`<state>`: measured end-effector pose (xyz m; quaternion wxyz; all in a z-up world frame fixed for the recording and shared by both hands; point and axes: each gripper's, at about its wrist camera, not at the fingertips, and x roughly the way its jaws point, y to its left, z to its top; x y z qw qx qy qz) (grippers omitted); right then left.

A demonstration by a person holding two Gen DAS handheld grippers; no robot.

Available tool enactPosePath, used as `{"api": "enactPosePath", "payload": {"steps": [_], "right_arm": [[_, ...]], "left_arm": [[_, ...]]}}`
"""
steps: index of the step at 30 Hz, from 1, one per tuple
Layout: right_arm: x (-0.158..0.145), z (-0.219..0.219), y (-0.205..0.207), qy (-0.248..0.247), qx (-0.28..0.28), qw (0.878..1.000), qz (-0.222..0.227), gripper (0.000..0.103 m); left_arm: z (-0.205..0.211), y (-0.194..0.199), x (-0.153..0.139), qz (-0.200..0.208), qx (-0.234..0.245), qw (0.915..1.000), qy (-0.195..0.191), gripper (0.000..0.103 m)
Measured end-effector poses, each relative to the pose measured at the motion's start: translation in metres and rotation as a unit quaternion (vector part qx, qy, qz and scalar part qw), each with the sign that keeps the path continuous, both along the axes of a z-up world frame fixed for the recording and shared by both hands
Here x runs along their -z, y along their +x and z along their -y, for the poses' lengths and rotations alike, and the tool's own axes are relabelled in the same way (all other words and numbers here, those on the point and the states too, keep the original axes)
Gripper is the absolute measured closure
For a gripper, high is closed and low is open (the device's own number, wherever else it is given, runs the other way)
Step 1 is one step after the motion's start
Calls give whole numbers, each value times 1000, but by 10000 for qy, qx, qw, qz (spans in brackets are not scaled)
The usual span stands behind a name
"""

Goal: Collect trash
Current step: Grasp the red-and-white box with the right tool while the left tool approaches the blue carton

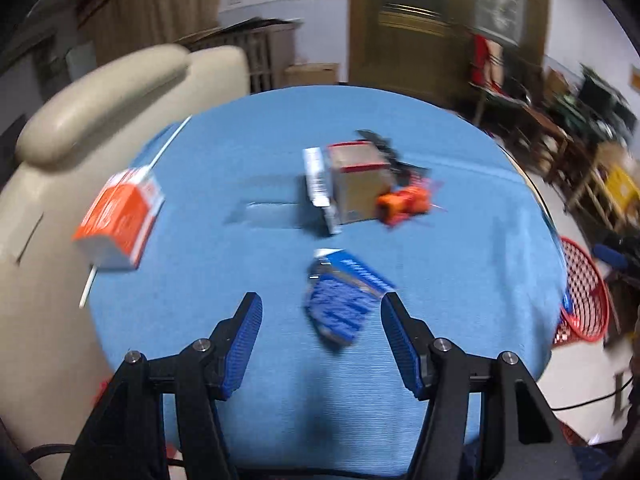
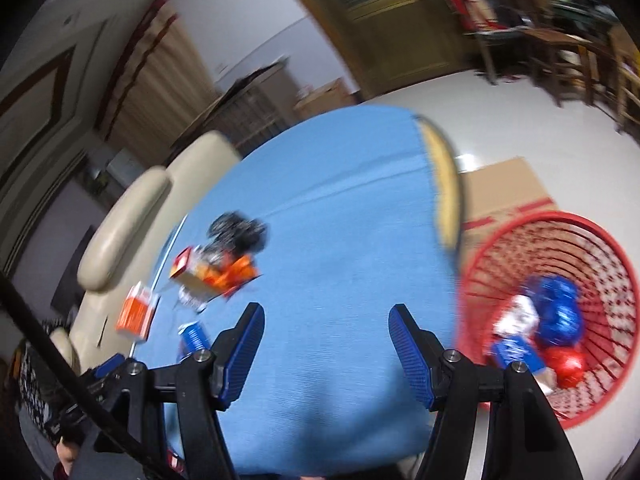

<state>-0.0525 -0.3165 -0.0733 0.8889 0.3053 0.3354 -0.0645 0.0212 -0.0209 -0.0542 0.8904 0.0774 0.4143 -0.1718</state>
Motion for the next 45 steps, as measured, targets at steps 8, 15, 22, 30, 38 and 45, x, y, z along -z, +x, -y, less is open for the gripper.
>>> {"api": "enactPosePath", "payload": {"steps": [8,15,22,30,38,45], "right_arm": [[-15,-79,88,-296,-1077,9937,-116,35],[-21,-144,166,-753,-1636,9831,-320,35],[-11,-187,224,-1129,-1660,9779,-577,35],[19,-201,261,-1184,-1351,9791,-956,35],[18,-189,257,-1121,-1331,9816,-790,51],[-2,-163,216,-754,-1353,9872,-387,51]], "left_arm": [[-9,11,18,-148,134,9996,-200,38],[-33,19,30,-287,45,9988,-383,38],[-48,15,37,-184,94,9994,-282,38],[-58,13,38,-200,243,9989,-353,38],[-43,19,40,-337,750,9951,-540,33],[-10,42,50,-671,1256,9864,-821,28]]}}
